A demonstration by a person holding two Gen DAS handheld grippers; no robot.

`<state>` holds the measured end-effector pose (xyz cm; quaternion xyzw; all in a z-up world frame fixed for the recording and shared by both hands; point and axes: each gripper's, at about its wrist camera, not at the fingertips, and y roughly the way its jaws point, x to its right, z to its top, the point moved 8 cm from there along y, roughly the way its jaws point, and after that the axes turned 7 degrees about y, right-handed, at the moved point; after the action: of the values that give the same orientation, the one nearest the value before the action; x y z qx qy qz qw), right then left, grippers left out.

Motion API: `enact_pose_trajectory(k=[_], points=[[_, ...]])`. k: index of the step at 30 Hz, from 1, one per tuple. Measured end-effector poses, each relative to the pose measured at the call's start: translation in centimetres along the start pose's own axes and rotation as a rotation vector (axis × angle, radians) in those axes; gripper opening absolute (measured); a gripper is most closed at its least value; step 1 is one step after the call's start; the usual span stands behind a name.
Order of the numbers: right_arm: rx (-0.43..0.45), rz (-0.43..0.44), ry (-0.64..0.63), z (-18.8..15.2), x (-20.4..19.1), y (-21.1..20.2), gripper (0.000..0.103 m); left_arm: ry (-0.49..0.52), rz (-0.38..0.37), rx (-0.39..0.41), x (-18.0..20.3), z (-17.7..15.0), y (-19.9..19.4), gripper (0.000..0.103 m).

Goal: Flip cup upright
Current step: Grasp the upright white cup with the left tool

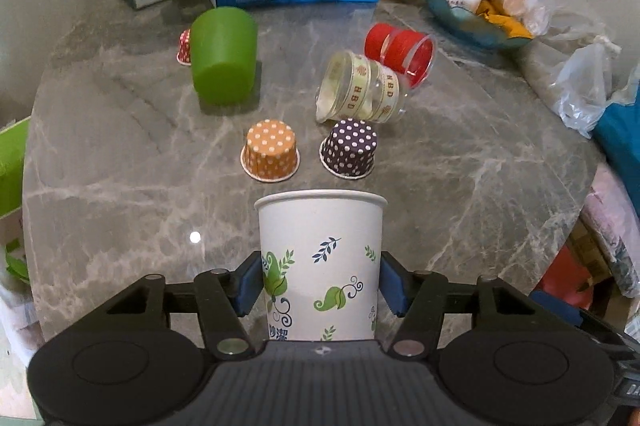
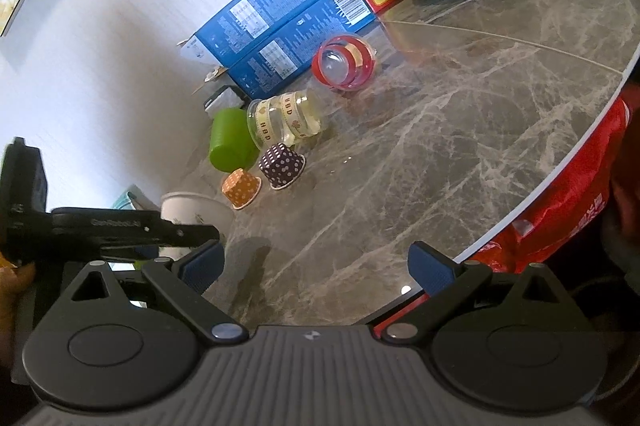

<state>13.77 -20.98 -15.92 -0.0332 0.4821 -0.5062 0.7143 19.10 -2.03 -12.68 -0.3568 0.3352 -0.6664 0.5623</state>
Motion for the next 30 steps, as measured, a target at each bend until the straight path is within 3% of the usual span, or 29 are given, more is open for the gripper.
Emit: enact_pose_trajectory(k=[8,11,19,25,30], points=[[-0.018,0.004,-0.03,-0.4,-1.4,0.4,0.099,0.001,-0.008,0.018,-0.2,0.1,-0.5,0.063],[-0.02,-0.004,-0.037,-0.5,-1.7,0.5,0.099,0.008,0.009,0.059,-0.2,0.4,-1.0,0.063],[0.026,-0.037,-0.081,-0.7,-2.4,-0.1,0.099,0.069,0.043,0.292,0.9,0.6,-2.6,0.063],[0.06,-0.049,-0.081,-1.1,-2.3,-0.4,0.099,0.074,0.027,0.589,1.6,0.3,-3.9,0.063],[0.088,-0.071,-0.099,-1.6,-2.0,-1.3,0.099,0.108,0.142,0.746,1.3,-1.8,-3.4,0.063]])
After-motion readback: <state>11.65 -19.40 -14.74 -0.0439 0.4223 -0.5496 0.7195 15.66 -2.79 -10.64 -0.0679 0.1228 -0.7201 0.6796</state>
